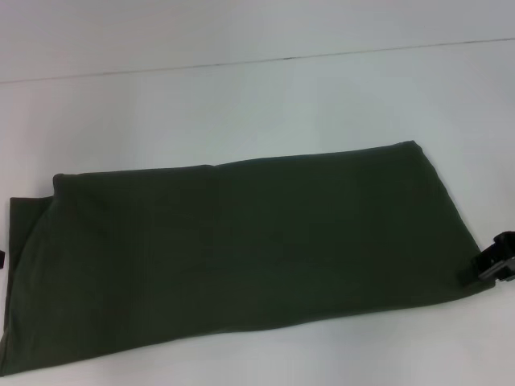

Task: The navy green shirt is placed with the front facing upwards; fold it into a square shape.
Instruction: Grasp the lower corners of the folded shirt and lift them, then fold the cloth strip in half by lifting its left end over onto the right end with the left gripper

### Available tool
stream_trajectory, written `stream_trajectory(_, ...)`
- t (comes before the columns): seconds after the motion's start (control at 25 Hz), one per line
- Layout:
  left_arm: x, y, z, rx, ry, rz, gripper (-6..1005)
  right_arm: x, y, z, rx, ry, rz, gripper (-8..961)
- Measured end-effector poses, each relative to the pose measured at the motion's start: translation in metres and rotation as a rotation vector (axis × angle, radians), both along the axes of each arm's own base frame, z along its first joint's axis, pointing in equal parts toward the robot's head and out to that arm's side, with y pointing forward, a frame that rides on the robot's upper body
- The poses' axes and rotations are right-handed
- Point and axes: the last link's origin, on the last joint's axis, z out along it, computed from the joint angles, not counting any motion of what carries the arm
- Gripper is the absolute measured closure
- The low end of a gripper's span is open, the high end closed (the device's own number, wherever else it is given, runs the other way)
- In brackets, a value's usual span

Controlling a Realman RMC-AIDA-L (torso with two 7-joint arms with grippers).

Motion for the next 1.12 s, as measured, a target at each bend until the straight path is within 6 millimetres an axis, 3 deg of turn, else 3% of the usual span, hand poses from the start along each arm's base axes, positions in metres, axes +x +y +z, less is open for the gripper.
stream_trajectory(0.4,0.002,0.003,0.001,0.003,0.003,-0.009,247,0.001,0.007,0.054,0.153,-0.025,-0.023,445)
stream_trajectory(0.64,0.004,0.005,0.004,0.018,-0.009,-0.013,247,-0.018,0.020,0.056,0.307,0.192,0.118,316)
stream_trajectory(0.88,0.003,0.003,0.005,0.007,-0.012,0.022,246,-0.030,0.031,0.043,0.344,0.284,0.184,321)
stream_trajectory(1.12,-0.006,-0.005,-0.013,-0.027,-0.040,0.071,247,-0.040,0.036,0.040,0.382,0.345,0.219,326)
